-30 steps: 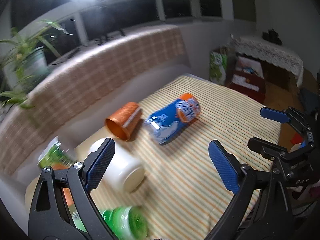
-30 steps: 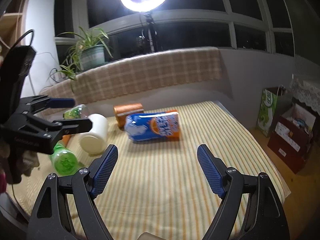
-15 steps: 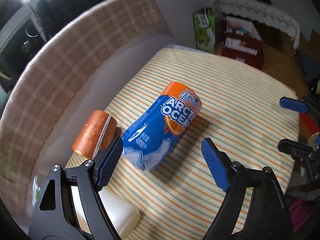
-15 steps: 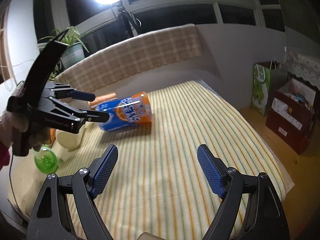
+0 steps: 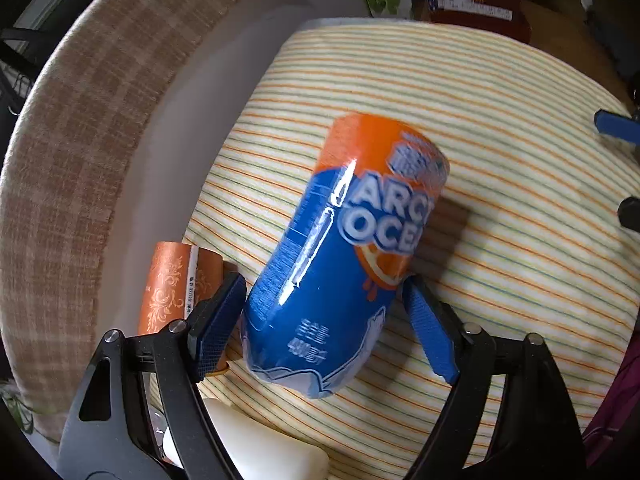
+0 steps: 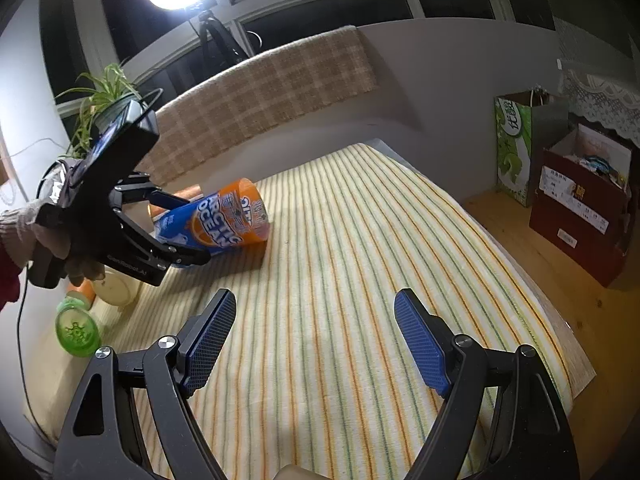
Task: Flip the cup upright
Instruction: 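Close the left tool around the bottle and lift it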
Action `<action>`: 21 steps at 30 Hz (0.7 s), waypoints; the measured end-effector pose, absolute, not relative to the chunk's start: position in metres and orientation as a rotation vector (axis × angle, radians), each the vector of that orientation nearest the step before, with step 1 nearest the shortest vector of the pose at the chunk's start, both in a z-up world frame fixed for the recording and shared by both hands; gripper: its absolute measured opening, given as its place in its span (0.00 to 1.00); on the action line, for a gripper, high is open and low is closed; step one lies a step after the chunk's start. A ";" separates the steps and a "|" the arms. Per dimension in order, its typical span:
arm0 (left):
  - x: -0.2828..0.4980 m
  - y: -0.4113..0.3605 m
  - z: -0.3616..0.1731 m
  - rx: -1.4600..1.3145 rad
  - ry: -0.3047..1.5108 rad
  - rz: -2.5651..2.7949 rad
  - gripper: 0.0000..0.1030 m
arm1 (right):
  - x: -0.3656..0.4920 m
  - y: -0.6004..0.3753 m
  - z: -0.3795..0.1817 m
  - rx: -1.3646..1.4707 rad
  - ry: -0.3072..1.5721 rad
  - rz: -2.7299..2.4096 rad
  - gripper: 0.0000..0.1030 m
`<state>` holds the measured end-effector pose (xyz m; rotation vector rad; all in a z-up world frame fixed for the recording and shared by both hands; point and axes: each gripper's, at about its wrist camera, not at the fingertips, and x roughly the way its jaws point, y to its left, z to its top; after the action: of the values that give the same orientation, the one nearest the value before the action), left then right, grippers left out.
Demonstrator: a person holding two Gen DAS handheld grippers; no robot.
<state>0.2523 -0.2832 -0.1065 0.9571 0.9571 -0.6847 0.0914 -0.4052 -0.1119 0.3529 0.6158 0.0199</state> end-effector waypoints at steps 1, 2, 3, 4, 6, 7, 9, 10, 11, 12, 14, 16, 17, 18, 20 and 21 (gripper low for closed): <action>0.254 -0.283 -0.107 0.957 0.962 -0.687 0.76 | 0.092 -0.406 -0.112 0.353 0.617 0.017 0.79; 0.254 -0.282 -0.107 0.950 0.961 -0.693 0.76 | 0.091 -0.406 -0.112 0.353 0.617 0.014 0.79; 0.255 -0.281 -0.107 0.947 0.962 -0.696 0.76 | 0.090 -0.405 -0.112 0.353 0.617 0.012 0.79; 0.255 -0.279 -0.106 0.944 0.961 -0.700 0.75 | 0.090 -0.405 -0.112 0.354 0.617 0.010 0.79; 0.255 -0.277 -0.106 0.940 0.956 -0.702 0.74 | 0.090 -0.406 -0.111 0.357 0.617 0.006 0.79; 0.253 -0.279 -0.104 0.934 0.954 -0.701 0.74 | 0.090 -0.405 -0.111 0.359 0.616 0.006 0.79; 0.254 -0.281 -0.101 0.910 0.956 -0.702 0.73 | 0.090 -0.404 -0.110 0.361 0.615 0.006 0.79; 0.252 -0.279 -0.098 0.893 0.955 -0.701 0.72 | 0.089 -0.404 -0.110 0.360 0.614 0.008 0.79; 0.251 -0.280 -0.096 0.880 0.953 -0.699 0.72 | 0.089 -0.403 -0.109 0.357 0.613 0.009 0.79; 0.248 -0.279 -0.093 0.870 0.951 -0.696 0.72 | 0.088 -0.402 -0.108 0.355 0.610 0.011 0.79; 0.244 -0.272 -0.083 0.813 0.952 -0.692 0.71 | 0.086 -0.401 -0.106 0.354 0.608 0.013 0.79; 0.237 -0.264 -0.076 0.756 0.959 -0.691 0.71 | 0.083 -0.399 -0.103 0.354 0.602 0.017 0.79; 0.234 -0.259 -0.073 0.730 0.962 -0.684 0.71 | 0.083 -0.398 -0.102 0.354 0.601 0.018 0.79; 0.232 -0.255 -0.072 0.705 0.968 -0.677 0.71 | 0.082 -0.397 -0.101 0.354 0.599 0.020 0.79; 0.224 -0.245 -0.069 0.629 0.983 -0.660 0.70 | 0.079 -0.395 -0.099 0.358 0.597 0.027 0.79; 0.218 -0.238 -0.066 0.593 0.974 -0.648 0.70 | 0.077 -0.394 -0.097 0.359 0.594 0.032 0.79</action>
<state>0.2180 -0.2377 -0.0664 0.5926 0.9741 -0.6479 0.0771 -0.3940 -0.0974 0.3590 0.5941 0.0318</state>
